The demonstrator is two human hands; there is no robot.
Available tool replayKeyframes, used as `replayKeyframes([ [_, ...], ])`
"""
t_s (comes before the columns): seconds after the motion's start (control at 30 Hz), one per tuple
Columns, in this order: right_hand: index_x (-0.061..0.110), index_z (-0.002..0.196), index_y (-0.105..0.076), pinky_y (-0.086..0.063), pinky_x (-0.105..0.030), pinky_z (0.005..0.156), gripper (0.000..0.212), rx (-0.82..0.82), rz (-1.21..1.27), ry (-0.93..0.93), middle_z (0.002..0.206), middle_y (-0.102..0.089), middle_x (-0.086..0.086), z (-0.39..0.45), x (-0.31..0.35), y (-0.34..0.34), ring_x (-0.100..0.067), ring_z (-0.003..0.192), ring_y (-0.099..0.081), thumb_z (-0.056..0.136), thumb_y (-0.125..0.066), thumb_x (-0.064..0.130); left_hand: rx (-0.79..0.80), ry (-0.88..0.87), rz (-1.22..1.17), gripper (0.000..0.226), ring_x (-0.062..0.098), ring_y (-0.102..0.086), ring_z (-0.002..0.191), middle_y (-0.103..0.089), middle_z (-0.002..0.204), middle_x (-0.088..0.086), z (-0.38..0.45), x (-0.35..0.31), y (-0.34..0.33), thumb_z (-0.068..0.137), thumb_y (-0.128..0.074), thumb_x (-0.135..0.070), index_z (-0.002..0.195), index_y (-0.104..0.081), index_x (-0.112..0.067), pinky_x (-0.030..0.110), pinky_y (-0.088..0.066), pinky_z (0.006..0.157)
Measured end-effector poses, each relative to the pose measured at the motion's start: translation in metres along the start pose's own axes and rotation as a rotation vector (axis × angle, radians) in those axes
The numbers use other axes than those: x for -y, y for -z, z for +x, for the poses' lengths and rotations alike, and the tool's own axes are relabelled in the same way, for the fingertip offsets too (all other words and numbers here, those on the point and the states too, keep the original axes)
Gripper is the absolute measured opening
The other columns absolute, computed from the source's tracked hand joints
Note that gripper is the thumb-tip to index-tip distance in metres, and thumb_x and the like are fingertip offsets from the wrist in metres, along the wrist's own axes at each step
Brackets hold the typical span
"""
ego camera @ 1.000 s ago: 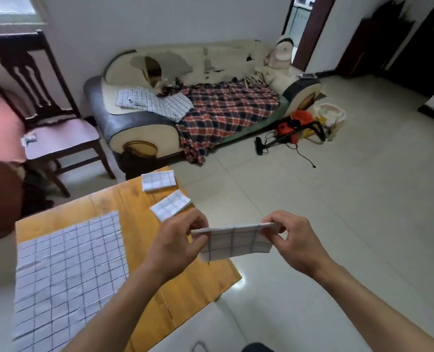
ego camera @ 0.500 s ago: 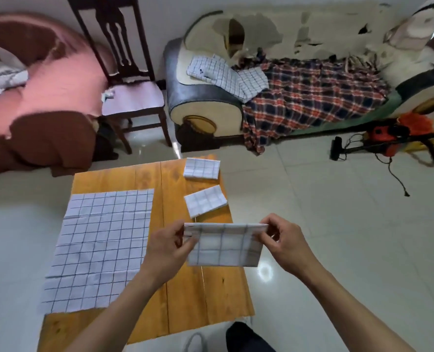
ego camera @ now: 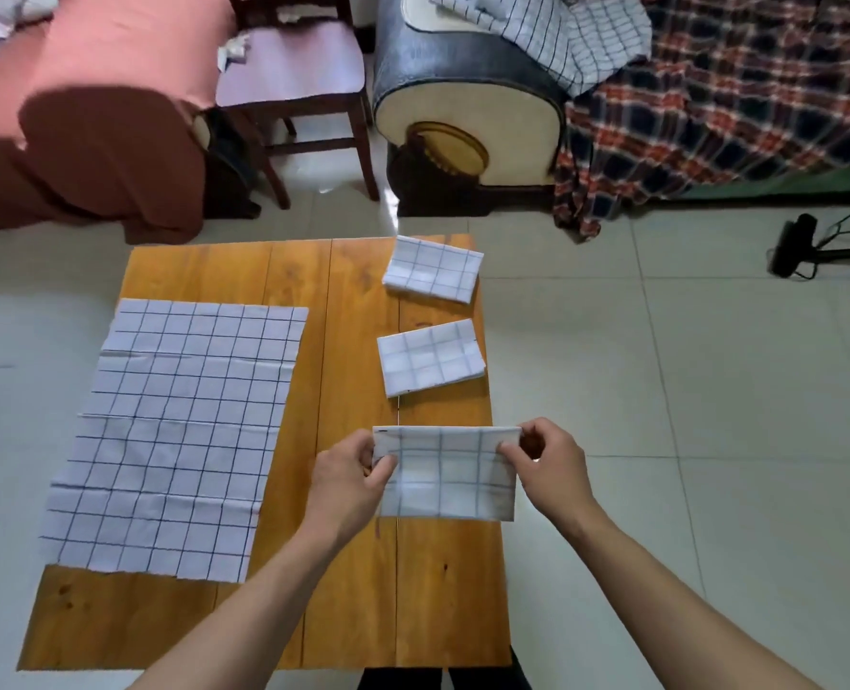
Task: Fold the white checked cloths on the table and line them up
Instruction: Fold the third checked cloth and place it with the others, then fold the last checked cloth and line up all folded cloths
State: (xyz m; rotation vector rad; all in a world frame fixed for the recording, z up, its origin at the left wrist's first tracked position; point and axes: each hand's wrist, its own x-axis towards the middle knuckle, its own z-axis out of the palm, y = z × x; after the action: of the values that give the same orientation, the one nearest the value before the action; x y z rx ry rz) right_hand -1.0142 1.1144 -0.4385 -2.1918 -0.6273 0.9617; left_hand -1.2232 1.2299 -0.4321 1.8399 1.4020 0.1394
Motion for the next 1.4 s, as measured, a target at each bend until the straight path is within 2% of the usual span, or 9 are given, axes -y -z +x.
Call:
replayKeyframes([
  [0.1,0.017,0.086,-0.061,-0.043,-0.018,0.059,0.008,-0.017,-0.002,-0.065,0.08,-0.065,0.004,0.035,-0.032,-0.031,-0.011,0.074,-0.06,0.09,-0.068,0.017,0.011,0.036,0.022,0.025,0.018,-0.062,0.073,-0.062,0.075,-0.002,0.034,0.03,-0.031,0.095,-0.066,-0.029,0.076,-0.051,-0.024,0.041,-0.058,0.058],
  [0.33,0.017,0.09,-0.064,-0.053,-0.027,0.064,0.007,-0.08,-0.064,-0.083,0.08,-0.065,0.004,0.079,-0.078,-0.088,-0.012,0.075,-0.063,0.089,-0.07,0.019,0.044,0.063,0.103,0.015,0.005,-0.06,0.079,-0.059,0.088,-0.016,0.077,0.084,-0.078,0.097,-0.06,-0.039,0.097,-0.05,-0.028,0.032,-0.06,0.063],
  [0.4,0.016,0.092,-0.065,-0.051,-0.022,0.063,0.008,-0.112,-0.011,-0.104,0.081,-0.066,0.003,0.085,-0.083,-0.091,-0.013,0.076,-0.063,0.088,-0.071,0.017,0.05,0.084,0.065,0.017,0.006,-0.06,0.081,-0.06,0.089,-0.013,0.081,0.09,-0.082,0.096,-0.063,-0.037,0.104,-0.051,-0.028,0.032,-0.06,0.066],
  [0.5,0.015,0.096,-0.065,-0.055,-0.025,0.069,0.014,-0.152,0.039,-0.116,0.083,-0.067,0.002,0.09,-0.084,-0.088,-0.014,0.079,-0.065,0.085,-0.074,0.015,0.03,0.109,-0.014,0.03,0.008,-0.062,0.084,-0.062,0.089,-0.012,0.084,0.092,-0.082,0.093,-0.069,-0.032,0.117,-0.051,-0.028,0.031,-0.061,0.073],
  [0.63,0.017,0.105,-0.064,-0.047,-0.012,0.065,0.026,-0.075,-0.017,-0.112,0.093,-0.066,0.004,0.096,-0.08,-0.081,-0.006,0.082,-0.063,0.083,-0.078,0.019,0.001,0.121,-0.023,0.033,0.009,-0.063,0.086,-0.062,0.095,-0.012,0.084,0.096,-0.08,0.093,-0.069,-0.03,0.121,-0.052,-0.027,0.033,-0.061,0.079],
  [0.73,0.02,0.113,-0.061,-0.045,-0.015,0.065,0.035,0.003,-0.13,-0.112,0.105,-0.063,0.004,0.094,-0.076,-0.075,-0.008,0.086,-0.061,0.085,-0.077,0.031,0.002,0.104,0.012,0.028,0.009,-0.062,0.089,-0.06,0.102,-0.01,0.077,0.098,-0.077,0.095,-0.066,-0.033,0.119,-0.053,-0.027,0.035,-0.061,0.079],
  [0.93,0.021,0.126,-0.056,-0.045,-0.019,0.077,0.041,0.049,-0.28,0.02,0.122,-0.058,0.003,0.07,-0.037,-0.055,-0.012,0.105,-0.057,0.09,-0.07,0.037,0.02,-0.004,0.033,0.031,0.006,-0.062,0.092,-0.06,0.118,-0.009,0.068,0.08,-0.054,0.096,-0.062,-0.041,0.123,-0.053,-0.029,0.033,-0.061,0.079],
  [1.17,0.03,0.143,-0.041,-0.041,-0.039,0.109,0.06,0.2,-0.599,0.261,0.144,-0.045,0.005,0.018,0.033,-0.024,-0.014,0.13,-0.043,0.091,-0.06,0.054,0.051,-0.197,0.157,0.054,0.011,-0.052,0.126,-0.049,0.145,-0.009,0.044,0.032,0.009,0.097,-0.052,-0.053,0.146,-0.038,-0.033,0.032,-0.051,0.098],
  [1.4,0.031,0.15,-0.031,-0.034,-0.044,0.115,0.065,0.184,-0.703,0.451,0.155,-0.035,0.004,-0.059,0.11,0.012,-0.018,0.14,-0.034,0.094,-0.052,0.058,-0.088,-0.255,0.219,0.061,0.013,-0.046,0.133,-0.045,0.149,-0.007,-0.041,-0.003,0.097,0.097,-0.046,-0.06,0.152,-0.034,-0.036,0.031,-0.042,0.102],
])
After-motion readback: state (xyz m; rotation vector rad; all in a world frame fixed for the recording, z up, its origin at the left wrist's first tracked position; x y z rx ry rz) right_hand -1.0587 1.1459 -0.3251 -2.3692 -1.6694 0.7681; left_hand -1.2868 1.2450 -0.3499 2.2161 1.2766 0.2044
